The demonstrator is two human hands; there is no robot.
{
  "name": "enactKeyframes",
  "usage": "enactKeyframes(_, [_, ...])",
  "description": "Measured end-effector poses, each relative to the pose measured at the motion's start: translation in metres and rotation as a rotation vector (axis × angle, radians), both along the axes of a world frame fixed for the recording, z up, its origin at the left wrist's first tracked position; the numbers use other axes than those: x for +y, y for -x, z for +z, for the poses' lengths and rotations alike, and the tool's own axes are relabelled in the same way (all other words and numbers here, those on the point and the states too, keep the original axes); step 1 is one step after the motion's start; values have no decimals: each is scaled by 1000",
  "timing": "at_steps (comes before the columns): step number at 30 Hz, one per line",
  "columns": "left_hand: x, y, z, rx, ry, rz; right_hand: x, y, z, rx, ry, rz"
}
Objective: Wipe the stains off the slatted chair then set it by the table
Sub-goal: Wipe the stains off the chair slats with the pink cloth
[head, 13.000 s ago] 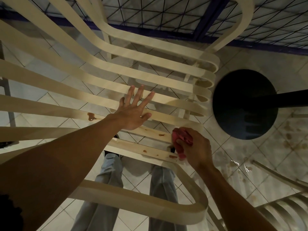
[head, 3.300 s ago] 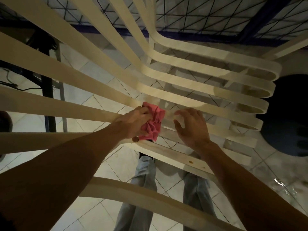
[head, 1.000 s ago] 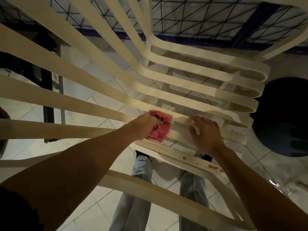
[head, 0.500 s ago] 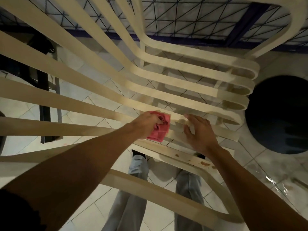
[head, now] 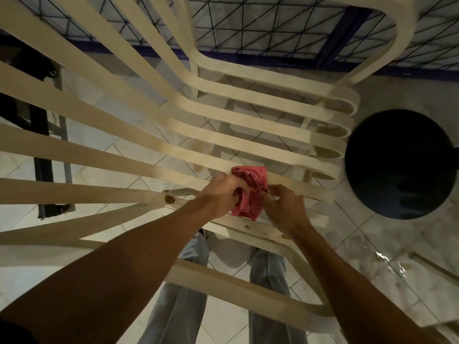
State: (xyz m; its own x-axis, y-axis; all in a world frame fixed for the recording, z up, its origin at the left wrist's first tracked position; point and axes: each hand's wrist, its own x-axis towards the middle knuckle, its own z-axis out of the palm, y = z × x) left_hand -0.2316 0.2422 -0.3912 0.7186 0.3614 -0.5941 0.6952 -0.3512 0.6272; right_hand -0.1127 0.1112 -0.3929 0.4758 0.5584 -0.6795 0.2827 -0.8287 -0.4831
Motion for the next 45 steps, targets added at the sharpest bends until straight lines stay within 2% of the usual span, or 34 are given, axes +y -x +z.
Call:
enactKeyframes(3, [0, 2, 5, -39, -31, 10, 13, 3, -4, 38, 23, -51])
enactKeyframes(6, [0, 6, 8, -48, 24, 126, 19, 6, -9, 132, -22, -318])
enactKeyframes(7, [-1, 7, 8, -55, 81, 200, 19, 8, -9, 170, -44, -383])
enactKeyframes(10, [-3, 9, 16, -120, 434, 513, 14, 10, -5, 237, -93, -437])
enactKeyframes(13, [-5, 15, 29, -191, 528, 575, 9, 8, 20, 315, -184, -494])
enactKeyframes(17, [-10, 21, 70, -260, 464, 562, 2, 3, 68, 360, -272, -458])
enactKeyframes(20, [-13, 24, 106, -301, 461, 795, -2, -2, 112, 356, -340, -443])
enactKeyframes(22, [-14, 23, 134, -259, 457, 876, 1, -5, 145, 364, -379, -458])
enactKeyframes(25, [-12, 24, 180, -210, 510, 833, 9, -4, 192, 335, -460, -479])
enactKeyframes(28, [-5, 27, 223, -278, 548, 755, 18, 3, 236, 351, -547, -481])
enactKeyframes(31, [4, 29, 262, -361, 468, 707, 27, 9, 271, 357, -587, -456])
enactKeyframes(36, [16, 38, 309, -387, 245, 524, 31, 23, 308, 419, -563, -422])
enactKeyframes(41, [26, 51, 325, -354, 170, 444, 34, 31, 319, 292, -625, -135])
enactKeyframes(45, [28, 58, 331, -372, 98, 409, 38, 33, 327, 37, -558, 20])
